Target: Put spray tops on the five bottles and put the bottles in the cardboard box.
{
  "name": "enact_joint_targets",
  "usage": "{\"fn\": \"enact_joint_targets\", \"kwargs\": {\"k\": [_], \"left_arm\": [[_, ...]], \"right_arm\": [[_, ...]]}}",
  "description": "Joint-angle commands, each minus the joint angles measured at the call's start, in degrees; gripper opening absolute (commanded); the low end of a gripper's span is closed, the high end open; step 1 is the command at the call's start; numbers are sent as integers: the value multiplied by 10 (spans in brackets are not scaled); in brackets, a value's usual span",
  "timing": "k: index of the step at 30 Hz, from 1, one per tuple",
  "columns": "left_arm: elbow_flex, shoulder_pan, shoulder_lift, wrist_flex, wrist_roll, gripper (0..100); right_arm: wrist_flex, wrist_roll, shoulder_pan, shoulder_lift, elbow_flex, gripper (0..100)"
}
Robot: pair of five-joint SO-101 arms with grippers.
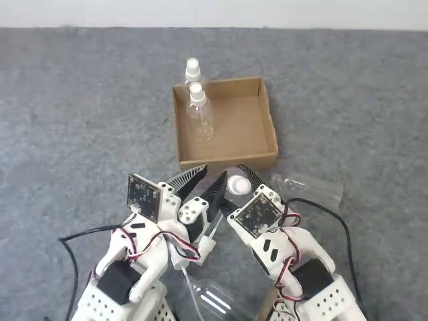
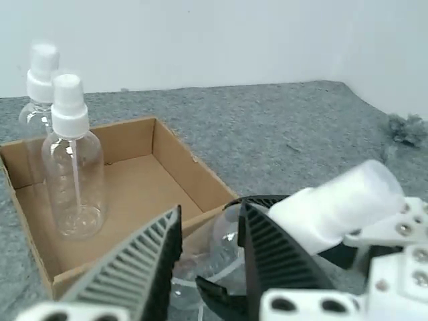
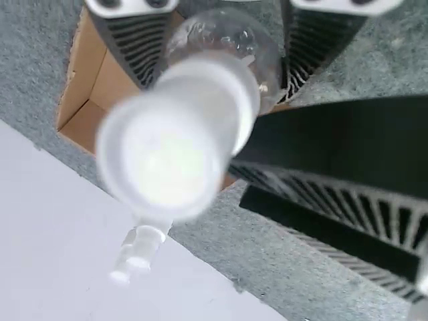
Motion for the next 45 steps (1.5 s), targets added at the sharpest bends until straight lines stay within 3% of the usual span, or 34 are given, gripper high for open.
{"fn": "enact_joint_targets", "kwargs": {"k": [1,13,24,35,45], "left_arm": [[3,24,-7,19,-11,137],[-13,15,-8,20,-8,137],[-78,-106,-8,17,54,137],[-82,-182,-8,18,49,137],[7,-310,-8,16,15,137]], "right_arm": [[7,2,0,-12,-30,6],[15,2,3,-12,-31,6],[39,2,17,-12,-33,6],[42,2,31,-12,-31,6],[61,2,31,-12,-34,6]]}}
